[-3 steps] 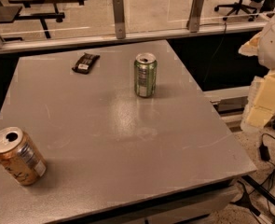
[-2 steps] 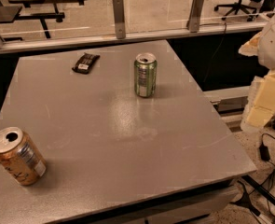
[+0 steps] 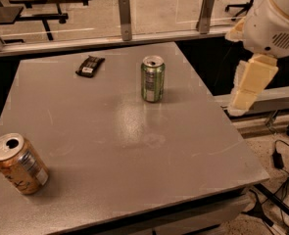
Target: Pick rxbar chocolate
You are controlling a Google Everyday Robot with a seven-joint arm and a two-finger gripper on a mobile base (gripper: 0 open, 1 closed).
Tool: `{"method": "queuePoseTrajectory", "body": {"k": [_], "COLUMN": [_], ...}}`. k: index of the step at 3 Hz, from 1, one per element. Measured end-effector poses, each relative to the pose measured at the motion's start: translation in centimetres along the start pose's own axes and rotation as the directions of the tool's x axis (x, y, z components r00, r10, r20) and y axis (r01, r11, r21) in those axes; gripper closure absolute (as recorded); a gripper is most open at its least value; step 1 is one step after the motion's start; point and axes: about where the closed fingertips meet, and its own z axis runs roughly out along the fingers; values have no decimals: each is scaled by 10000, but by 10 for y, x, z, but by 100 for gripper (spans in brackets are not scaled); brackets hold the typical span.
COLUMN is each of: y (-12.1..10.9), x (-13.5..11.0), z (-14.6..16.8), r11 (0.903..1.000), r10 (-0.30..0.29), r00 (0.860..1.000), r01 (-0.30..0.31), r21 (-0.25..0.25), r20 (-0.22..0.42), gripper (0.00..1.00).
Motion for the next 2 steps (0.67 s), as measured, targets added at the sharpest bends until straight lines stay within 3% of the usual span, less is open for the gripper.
{"method": "queuePoseTrajectory", "body": {"k": [2], "y": [-58], "x": [-68], "z": [36], "r11": [9893], "r10": [-1449], "r00": [9858], "r01": [1456], "r21": [-18], "r20": [845], "gripper": [0]}}
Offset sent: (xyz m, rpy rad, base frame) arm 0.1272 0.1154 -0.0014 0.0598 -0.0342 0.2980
